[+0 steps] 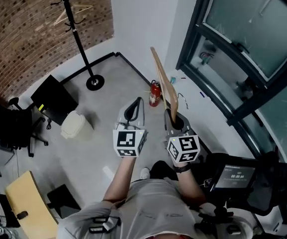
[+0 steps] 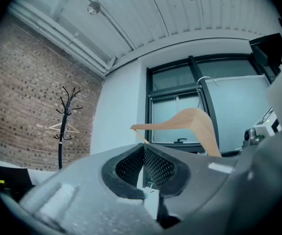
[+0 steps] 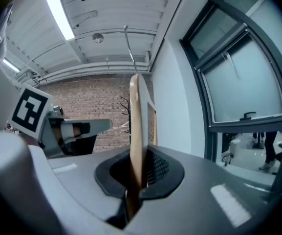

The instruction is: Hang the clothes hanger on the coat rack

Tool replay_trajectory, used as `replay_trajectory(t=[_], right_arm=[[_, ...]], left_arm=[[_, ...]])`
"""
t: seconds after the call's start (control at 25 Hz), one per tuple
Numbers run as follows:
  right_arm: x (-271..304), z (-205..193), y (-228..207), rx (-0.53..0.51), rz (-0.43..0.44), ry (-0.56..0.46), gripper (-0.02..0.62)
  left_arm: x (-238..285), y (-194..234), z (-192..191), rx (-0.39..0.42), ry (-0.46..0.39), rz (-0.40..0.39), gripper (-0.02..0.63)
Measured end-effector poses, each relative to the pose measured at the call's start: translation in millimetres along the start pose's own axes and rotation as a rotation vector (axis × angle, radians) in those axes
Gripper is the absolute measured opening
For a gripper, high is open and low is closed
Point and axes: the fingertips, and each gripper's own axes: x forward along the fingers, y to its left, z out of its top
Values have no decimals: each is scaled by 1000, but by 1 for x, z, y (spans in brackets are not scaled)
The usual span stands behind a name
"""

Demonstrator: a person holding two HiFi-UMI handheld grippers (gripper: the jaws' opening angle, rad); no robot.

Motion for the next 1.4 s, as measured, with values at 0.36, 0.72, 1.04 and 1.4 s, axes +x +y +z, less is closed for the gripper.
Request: replay_trajectory(t=[0.36,0.72,1.04,1.4], right_arm=[[126,-12,41,9,245,54,0],[287,27,57,-85,422,-3,2],[397,55,48,-185,556,6,3],[485,35,45,-155,630,47,3]], left_arm=[[17,105,-24,15,31,209,0],[94,221,-7,67,10,409,0],[181,286,5,74,3,468,0],[229,346,-11,84,50,541,0]])
